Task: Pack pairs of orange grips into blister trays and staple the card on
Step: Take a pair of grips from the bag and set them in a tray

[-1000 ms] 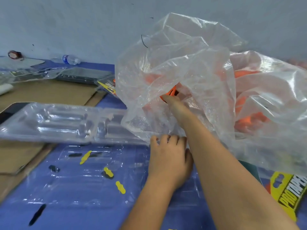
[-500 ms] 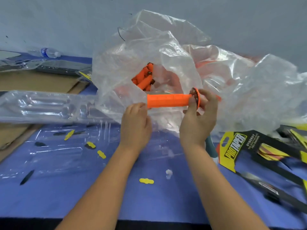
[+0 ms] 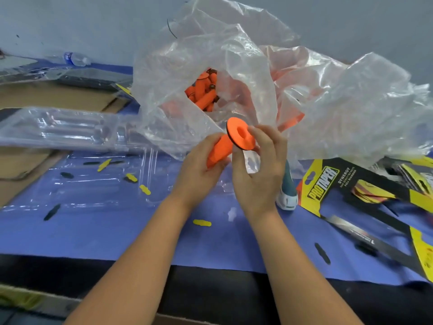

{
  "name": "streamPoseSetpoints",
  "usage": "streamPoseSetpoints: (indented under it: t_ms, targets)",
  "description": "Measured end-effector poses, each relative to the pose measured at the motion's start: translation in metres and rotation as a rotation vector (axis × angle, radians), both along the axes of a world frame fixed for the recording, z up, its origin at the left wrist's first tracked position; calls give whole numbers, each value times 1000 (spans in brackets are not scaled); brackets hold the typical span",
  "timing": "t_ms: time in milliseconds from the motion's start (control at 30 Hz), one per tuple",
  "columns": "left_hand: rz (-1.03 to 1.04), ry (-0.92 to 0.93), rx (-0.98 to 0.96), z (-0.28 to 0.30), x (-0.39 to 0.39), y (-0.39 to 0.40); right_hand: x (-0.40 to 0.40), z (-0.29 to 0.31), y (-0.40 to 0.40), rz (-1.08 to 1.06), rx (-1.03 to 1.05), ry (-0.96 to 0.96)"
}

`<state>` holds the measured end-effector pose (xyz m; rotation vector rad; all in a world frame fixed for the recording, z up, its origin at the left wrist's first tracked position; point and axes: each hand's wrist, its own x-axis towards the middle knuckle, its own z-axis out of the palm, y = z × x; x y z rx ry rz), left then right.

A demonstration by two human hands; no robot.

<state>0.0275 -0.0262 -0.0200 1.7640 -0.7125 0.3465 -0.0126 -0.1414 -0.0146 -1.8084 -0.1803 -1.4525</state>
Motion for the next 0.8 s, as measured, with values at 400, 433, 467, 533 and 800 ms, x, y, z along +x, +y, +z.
streamPoseSetpoints:
  t_ms: [400,433,467,533,800]
  targets:
    - [654,70,302,6,20,55,0,2,-14,-146,244,207]
    - [676,70,358,5,22,57,1,2,-15,-156,275,216]
    - [668,78,394,4,23,59,1,2,-15,-159,308,226]
    - [619,62,496,3,26,58,1,2,-14,-155,332,247]
    - [480,90,353,-5,27,58,4,-9,-2,-119,117,437]
